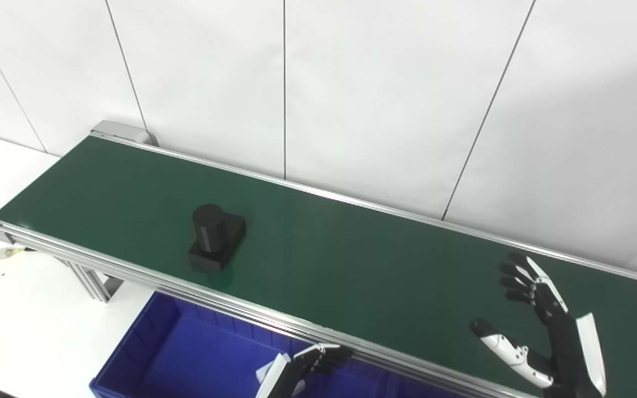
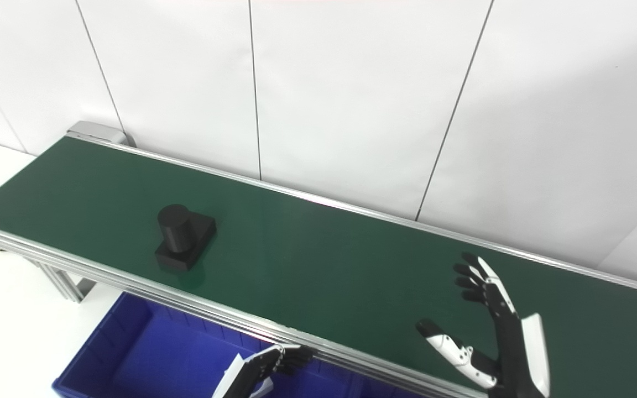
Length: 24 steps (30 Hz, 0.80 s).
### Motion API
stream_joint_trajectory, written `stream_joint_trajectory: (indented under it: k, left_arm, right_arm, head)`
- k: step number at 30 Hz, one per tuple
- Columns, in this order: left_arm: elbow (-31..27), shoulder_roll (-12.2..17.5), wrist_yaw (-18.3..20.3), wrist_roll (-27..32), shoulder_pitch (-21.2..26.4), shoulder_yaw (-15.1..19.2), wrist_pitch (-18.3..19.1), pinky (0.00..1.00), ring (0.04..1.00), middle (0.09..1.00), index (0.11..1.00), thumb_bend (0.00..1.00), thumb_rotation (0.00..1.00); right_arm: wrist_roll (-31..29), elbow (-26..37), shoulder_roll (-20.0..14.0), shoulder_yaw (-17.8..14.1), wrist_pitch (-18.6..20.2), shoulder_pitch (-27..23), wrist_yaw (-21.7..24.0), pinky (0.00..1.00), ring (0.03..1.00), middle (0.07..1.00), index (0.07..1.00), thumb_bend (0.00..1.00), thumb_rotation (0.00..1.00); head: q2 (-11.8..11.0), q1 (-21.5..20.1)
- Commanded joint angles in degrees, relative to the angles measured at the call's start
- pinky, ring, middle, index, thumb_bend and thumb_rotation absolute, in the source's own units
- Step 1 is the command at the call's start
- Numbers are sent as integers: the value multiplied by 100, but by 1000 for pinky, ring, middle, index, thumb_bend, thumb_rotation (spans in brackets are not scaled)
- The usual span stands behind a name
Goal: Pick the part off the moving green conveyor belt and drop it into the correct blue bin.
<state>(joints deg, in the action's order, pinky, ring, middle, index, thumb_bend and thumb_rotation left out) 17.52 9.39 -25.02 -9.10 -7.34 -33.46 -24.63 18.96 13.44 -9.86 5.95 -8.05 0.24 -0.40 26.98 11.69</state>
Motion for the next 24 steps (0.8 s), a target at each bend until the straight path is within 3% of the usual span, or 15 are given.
stream_joint_trajectory:
  k: [1, 7, 12, 17, 24]
  left_arm:
    - [-179, 47, -129, -72, 71, -58, -229, 675, 722, 737, 706, 1000, 283]
    - [-341, 185, -367, -367, -15, -148, -229, 656, 710, 733, 698, 1000, 331]
    - [-587, 311, -230, -384, -225, -118, -228, 625, 699, 730, 699, 1000, 343]
    - [-803, 466, -171, -695, -516, 7, -228, 653, 716, 733, 711, 1000, 375]
    - [-853, 337, -69, -844, -743, 229, -227, 653, 721, 738, 706, 1000, 393]
  right_arm:
    - [2, 190, 29, 0, 200, -277, 116, 666, 730, 783, 851, 746, 526]
    - [121, 317, -1, 103, 696, -621, 464, 672, 741, 791, 853, 754, 493]
    - [223, 293, 32, 187, 874, -920, 638, 651, 741, 785, 849, 765, 497]
    - [278, 162, 64, 313, 1014, -1211, 805, 659, 744, 791, 850, 787, 514]
    - [560, 160, 166, 569, 1463, -1560, 1044, 637, 727, 776, 849, 803, 528]
  head:
    - [8, -13]
    - [32, 0]
    - [60, -18]
    - [85, -46]
    - [127, -99]
